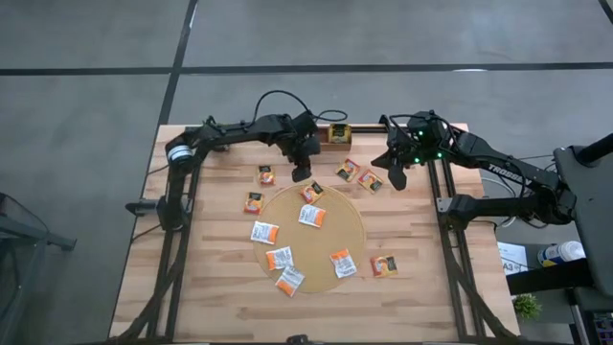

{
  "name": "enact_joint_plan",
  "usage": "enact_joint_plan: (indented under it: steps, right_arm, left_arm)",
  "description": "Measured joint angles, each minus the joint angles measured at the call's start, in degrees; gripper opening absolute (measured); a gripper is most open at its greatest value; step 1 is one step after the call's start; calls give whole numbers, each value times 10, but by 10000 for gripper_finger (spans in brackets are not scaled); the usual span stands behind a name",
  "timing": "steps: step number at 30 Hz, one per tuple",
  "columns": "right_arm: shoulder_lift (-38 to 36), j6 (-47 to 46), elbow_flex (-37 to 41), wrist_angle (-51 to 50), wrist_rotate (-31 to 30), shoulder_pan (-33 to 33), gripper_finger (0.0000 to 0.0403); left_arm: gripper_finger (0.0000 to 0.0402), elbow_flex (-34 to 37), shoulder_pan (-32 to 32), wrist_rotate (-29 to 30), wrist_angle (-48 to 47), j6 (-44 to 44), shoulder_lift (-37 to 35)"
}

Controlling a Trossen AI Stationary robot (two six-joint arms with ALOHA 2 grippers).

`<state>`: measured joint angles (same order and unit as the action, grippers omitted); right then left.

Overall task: Pick & Place Tea
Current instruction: Put the red tea bag into the middle section of the wooden organizer

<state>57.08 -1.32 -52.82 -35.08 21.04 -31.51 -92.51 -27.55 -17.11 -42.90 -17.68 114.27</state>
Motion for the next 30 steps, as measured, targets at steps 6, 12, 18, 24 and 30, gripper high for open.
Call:
enact_joint_plan:
  steps: [6, 12, 18, 24, 30]
  right_arm:
    - [0, 0, 0, -1, 0, 0, 9]
    - [0, -1, 0, -1, 0, 3, 9]
    - [0, -1, 0, -1, 0, 9, 9]
    - [0, -2, 0, -1, 0, 9, 9]
    - [0, -2, 0, 0, 0, 9, 9]
  left_arm:
    - [234, 0, -1, -17, 2, -46, 15]
    - [233, 0, -1, -18, 10, -57, 30]
    - [233, 0, 2, -22, 15, -58, 47]
    - [234, 0, 8, -40, 39, -58, 59]
    - [233, 0, 8, -40, 47, -60, 65]
